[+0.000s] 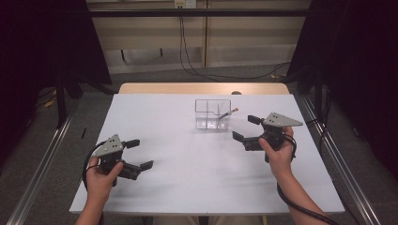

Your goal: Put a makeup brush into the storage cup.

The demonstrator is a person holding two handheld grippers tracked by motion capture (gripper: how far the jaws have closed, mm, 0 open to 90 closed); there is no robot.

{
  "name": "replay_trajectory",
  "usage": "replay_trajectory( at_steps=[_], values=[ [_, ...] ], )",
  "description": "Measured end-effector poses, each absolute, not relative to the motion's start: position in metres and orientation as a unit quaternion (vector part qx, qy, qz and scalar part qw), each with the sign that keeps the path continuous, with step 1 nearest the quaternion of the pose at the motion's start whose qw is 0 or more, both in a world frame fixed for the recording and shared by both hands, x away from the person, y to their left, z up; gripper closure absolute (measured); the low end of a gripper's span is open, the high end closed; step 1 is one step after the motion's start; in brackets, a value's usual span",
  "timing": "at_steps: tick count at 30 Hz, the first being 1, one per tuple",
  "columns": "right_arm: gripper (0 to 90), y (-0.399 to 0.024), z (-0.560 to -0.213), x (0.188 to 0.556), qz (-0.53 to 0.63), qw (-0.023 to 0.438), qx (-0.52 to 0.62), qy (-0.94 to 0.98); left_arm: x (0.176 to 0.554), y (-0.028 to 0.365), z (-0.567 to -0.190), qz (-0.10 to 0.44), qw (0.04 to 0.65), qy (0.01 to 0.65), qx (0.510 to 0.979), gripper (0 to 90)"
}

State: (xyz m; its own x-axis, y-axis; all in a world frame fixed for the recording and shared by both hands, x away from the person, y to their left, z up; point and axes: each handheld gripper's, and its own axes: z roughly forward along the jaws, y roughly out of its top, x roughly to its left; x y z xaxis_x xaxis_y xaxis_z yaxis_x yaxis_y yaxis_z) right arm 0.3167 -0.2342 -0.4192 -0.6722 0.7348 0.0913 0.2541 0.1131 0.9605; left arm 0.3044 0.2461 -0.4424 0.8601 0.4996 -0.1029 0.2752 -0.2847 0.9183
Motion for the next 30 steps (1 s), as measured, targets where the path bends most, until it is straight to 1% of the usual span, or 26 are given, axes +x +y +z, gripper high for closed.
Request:
replay_trajectory(
  at_steps=[30],
  values=[
    [6.1, -0.257, -0.429, 0.297, 0.560, 0.208, 0.341, 0.725, 0.302, 0.249, -0.443, 0.104, 0.547, 0.248, 0.793, 0.6]
  ],
)
